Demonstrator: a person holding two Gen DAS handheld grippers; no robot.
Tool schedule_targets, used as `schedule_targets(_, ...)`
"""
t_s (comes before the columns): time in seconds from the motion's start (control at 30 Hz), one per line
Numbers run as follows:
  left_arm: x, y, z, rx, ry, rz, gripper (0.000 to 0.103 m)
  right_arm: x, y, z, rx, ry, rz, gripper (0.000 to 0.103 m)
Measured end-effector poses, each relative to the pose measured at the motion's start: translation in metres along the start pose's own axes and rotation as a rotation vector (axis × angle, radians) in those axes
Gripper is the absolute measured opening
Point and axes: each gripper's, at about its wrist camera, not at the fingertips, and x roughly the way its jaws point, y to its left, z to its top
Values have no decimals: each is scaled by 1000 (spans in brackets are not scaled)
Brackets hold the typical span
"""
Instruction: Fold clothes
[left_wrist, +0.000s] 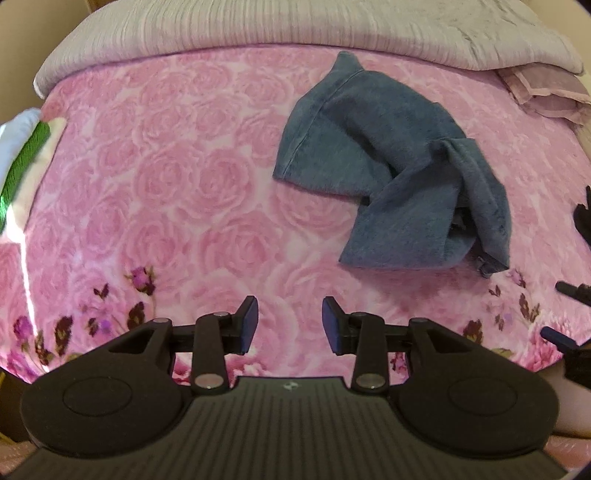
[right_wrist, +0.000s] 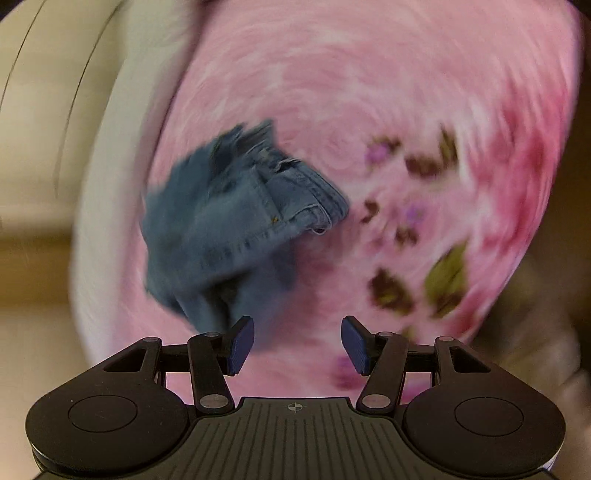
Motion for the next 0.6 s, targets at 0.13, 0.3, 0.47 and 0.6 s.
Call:
schedule_targets(0.13, 22, 6, -7, -36, -3, 15, 35, 30, -41, 18, 319, -22, 162, 56)
schedule_targets(0.3, 55, 10, -20, -111, -14, 37, 35, 73, -75, 39, 496, -75, 302, 56)
schedule_targets(0.47, 83, 9, -32, -238, -1, 12, 35, 117, -99, 54, 613, -74, 384, 56)
schedule_targets(0.6, 95, 5, -37, -344, 20, 5, 35, 128, -88, 77, 520, -64, 385, 13)
